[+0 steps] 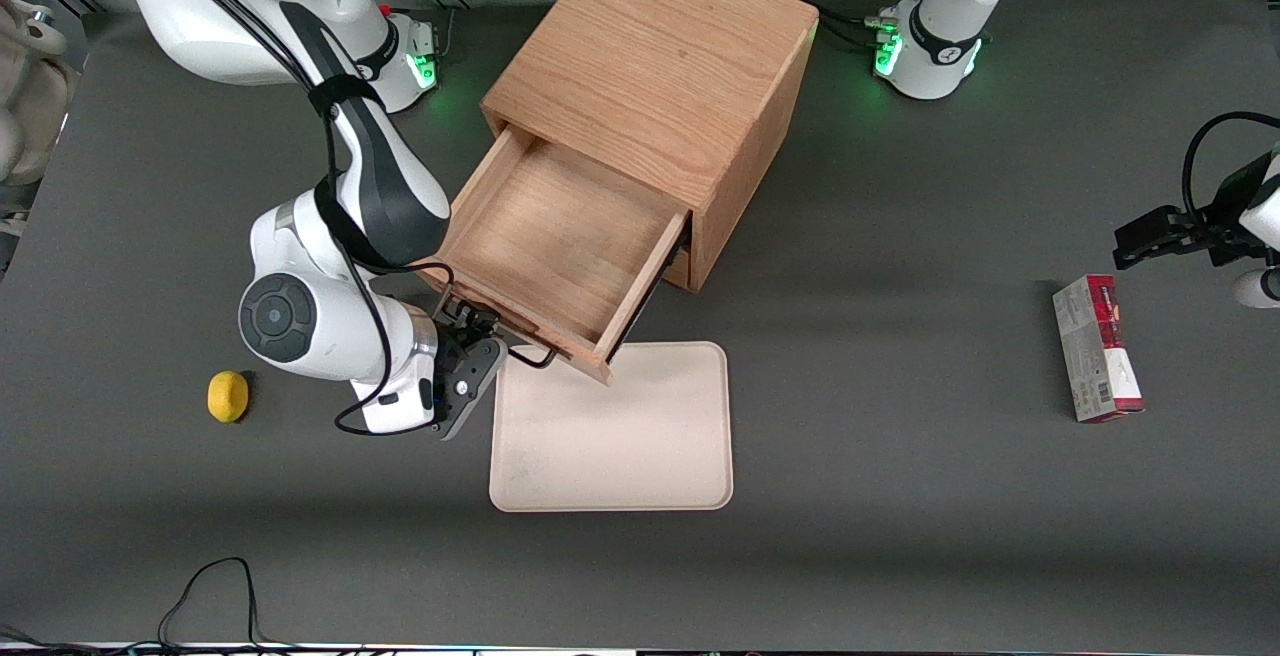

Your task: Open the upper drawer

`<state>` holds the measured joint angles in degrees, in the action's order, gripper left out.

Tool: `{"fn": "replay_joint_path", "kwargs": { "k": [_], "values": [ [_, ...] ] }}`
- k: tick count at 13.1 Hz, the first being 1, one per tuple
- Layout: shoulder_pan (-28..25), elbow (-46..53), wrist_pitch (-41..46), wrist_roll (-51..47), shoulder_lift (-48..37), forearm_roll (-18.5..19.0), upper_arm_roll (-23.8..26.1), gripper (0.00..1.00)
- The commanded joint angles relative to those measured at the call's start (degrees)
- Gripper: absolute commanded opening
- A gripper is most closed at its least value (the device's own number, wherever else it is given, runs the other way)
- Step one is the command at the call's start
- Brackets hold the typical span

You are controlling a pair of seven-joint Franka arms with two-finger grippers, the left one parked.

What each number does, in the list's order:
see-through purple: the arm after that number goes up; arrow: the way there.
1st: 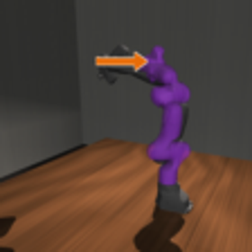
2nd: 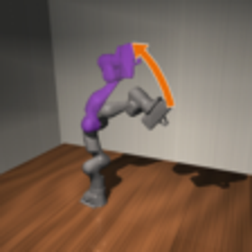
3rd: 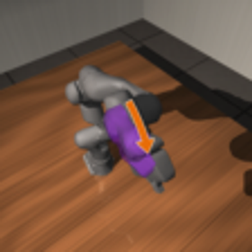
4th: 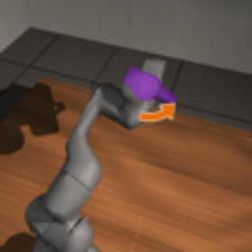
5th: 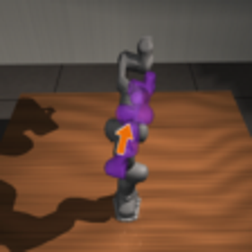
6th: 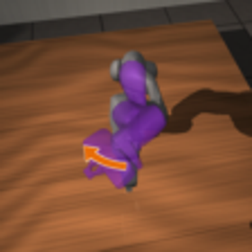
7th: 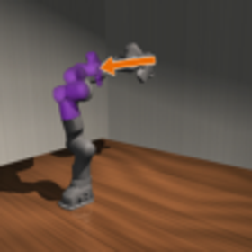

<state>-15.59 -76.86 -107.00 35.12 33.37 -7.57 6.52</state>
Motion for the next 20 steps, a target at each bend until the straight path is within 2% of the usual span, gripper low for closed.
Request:
{"fn": "replay_joint_path", "kwargs": {
  "k": [1,11,20],
  "values": [
    [0.1,3.7,1.2,0.9,1.1,0.9,-1.4,1.0],
    [0.4,5.6,1.3,0.7,1.7,1.1,-2.4,1.0],
    [1.1,15.7,11.5,-1.4,-0.5,1.0,-3.3,1.0]
  ]
}}
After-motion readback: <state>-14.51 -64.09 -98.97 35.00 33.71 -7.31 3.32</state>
